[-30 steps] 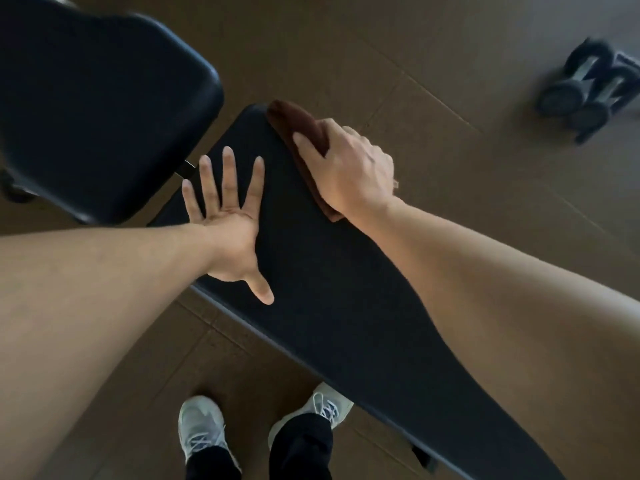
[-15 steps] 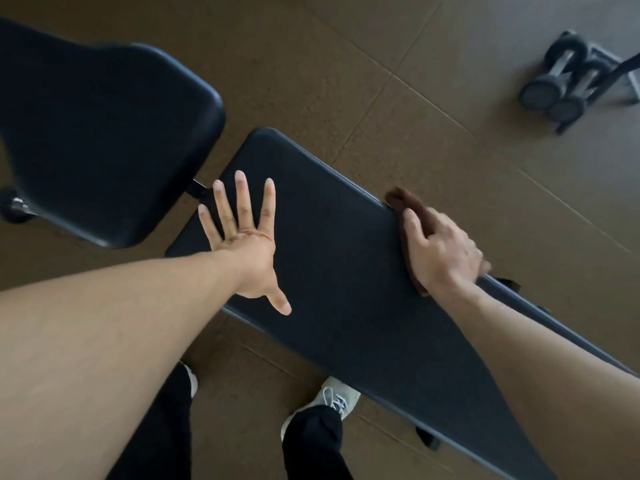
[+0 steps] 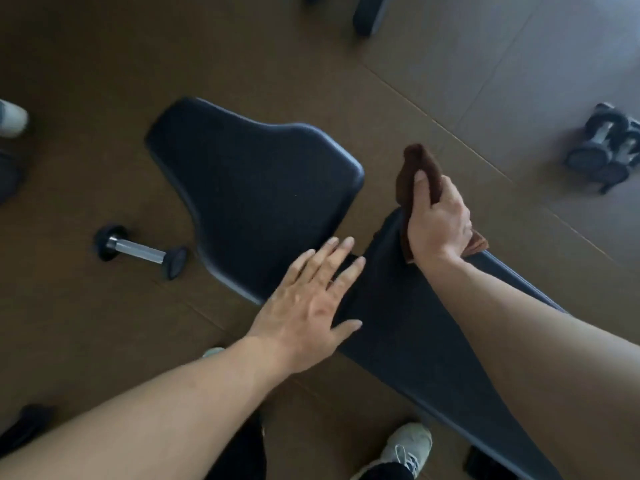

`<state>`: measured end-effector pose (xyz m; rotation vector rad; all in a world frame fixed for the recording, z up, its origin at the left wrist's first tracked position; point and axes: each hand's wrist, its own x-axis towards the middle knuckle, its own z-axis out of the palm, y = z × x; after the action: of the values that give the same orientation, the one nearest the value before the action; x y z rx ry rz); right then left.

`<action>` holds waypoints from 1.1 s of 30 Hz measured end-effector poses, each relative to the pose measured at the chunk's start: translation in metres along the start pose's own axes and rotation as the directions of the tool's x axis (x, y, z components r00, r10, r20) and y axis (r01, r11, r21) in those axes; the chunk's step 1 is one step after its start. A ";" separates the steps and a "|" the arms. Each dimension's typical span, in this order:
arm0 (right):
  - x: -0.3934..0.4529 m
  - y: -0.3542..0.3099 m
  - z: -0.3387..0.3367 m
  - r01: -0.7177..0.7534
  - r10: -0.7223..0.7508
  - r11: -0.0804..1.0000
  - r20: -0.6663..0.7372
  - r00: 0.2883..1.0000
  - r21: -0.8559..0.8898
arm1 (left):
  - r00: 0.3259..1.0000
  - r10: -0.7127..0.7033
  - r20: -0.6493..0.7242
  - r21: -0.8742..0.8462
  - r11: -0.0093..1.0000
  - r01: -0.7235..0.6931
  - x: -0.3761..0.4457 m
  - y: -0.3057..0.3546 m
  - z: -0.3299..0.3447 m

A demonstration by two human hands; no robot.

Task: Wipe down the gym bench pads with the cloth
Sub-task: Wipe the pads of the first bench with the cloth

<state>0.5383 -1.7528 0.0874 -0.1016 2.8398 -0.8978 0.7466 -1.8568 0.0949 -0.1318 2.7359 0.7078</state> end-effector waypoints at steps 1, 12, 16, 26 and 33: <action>-0.002 -0.022 0.016 0.019 -0.019 0.996 0.000 1.000 0.084 | 0.996 -0.036 -0.078 0.010 0.999 0.037 -0.010 -0.024 -0.007; -0.122 -0.047 0.119 0.803 -0.730 0.592 0.377 0.569 -0.066 | 0.923 -0.341 -0.179 -0.087 0.940 0.330 -0.077 -0.159 -0.017; -0.091 -0.084 0.129 0.865 -0.744 0.485 0.461 0.484 -0.126 | 0.853 -0.463 -0.240 -0.215 0.882 0.418 -0.070 -0.158 -0.008; -0.065 -0.177 0.177 0.847 -0.782 0.530 0.367 0.503 -0.031 | 0.657 -0.705 -0.266 -0.501 0.684 0.531 -0.054 -0.162 -0.033; -0.105 -0.068 0.123 0.984 -0.806 0.154 0.588 0.070 0.093 | 0.765 -0.632 -0.126 -0.346 0.750 0.563 -0.086 -0.152 0.001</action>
<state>0.6643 -1.8657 0.0409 -2.0938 2.0055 -0.2810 0.8538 -1.9885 0.0521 -1.1862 2.5185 0.9225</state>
